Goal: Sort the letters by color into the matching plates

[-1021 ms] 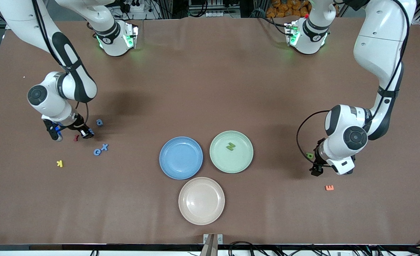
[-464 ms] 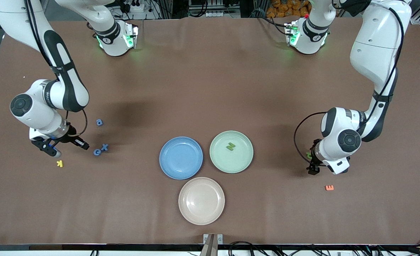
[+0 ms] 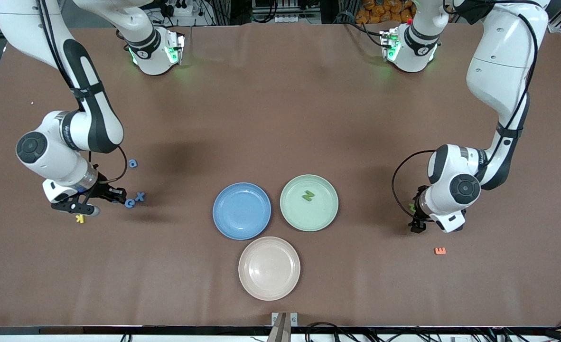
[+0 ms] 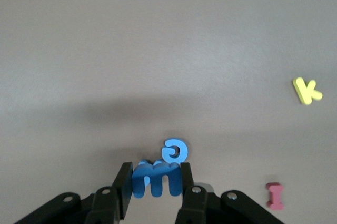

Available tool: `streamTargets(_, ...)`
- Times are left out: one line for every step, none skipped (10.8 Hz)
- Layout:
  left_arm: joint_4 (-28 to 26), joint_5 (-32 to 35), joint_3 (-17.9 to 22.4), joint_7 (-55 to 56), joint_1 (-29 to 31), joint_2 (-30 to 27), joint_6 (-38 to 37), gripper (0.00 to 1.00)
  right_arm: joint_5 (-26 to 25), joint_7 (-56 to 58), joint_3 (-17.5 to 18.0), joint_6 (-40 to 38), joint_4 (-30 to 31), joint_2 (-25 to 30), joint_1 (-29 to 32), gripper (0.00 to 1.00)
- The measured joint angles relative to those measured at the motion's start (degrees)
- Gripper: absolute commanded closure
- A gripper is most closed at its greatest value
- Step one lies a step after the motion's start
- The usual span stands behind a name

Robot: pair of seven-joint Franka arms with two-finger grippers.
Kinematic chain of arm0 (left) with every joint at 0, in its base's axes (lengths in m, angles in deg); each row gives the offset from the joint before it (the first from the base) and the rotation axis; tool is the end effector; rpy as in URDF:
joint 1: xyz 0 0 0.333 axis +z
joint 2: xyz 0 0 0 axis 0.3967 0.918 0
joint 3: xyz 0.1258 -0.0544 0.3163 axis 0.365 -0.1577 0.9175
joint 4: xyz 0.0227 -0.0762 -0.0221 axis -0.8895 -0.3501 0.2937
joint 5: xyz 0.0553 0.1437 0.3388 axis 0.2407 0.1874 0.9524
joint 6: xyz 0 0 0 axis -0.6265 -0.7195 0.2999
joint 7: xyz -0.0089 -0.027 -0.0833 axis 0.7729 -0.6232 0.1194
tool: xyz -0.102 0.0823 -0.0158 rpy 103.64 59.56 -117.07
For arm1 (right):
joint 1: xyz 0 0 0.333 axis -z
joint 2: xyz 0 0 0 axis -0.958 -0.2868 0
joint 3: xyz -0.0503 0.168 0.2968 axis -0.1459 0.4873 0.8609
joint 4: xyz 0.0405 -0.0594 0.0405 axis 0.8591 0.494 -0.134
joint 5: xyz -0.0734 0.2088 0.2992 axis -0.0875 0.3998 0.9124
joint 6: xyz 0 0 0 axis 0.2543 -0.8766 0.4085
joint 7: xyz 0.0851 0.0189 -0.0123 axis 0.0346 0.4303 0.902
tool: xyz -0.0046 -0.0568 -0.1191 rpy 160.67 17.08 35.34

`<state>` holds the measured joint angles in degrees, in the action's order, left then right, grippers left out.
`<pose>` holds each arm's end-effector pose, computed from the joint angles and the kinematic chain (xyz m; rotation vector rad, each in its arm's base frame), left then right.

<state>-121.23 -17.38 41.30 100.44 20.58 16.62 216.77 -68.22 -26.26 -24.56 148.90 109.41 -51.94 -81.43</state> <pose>0.6567 -0.0947 0.1848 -2.4689 -1.8589 0.0062 0.6061 -0.0071 0.2897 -3.1202 0.2015 -0.1241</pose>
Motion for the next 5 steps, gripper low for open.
streamTargets(-0.1, 0.0, 0.0, 0.0, 0.0, 0.3, 0.1, 0.0, -2.0, 1.8, 0.0, -3.3, -2.3, 0.0, -0.7, 0.75)
streamTargets(-0.1, 0.1, 0.0, 0.0, 0.0, 0.4, 0.3, 0.0, -4.1, 2.7, 0.1, -6.2, -4.2, 0.0, -1.7, 0.75)
streamTargets(-0.1, 0.2, 0.0, 0.0, 0.0, 0.4, 0.3, 0.42, -5.3, 3.2, 0.4, -7.4, -5.3, 0.0, -3.0, 0.75)
streamTargets(-0.1, 0.2, 0.0, 0.0, 0.0, 0.4, 0.3, 0.99, -5.6, 3.5, 1.2, -7.6, -6.1, -0.2, -4.4, 0.75)
streamTargets(-0.1, 0.2, 0.0, 0.0, 0.0, 0.4, 0.7, 1.0, -5.7, 3.6, 2.0, -7.6, -6.9, -0.6, -6.0, 0.75)
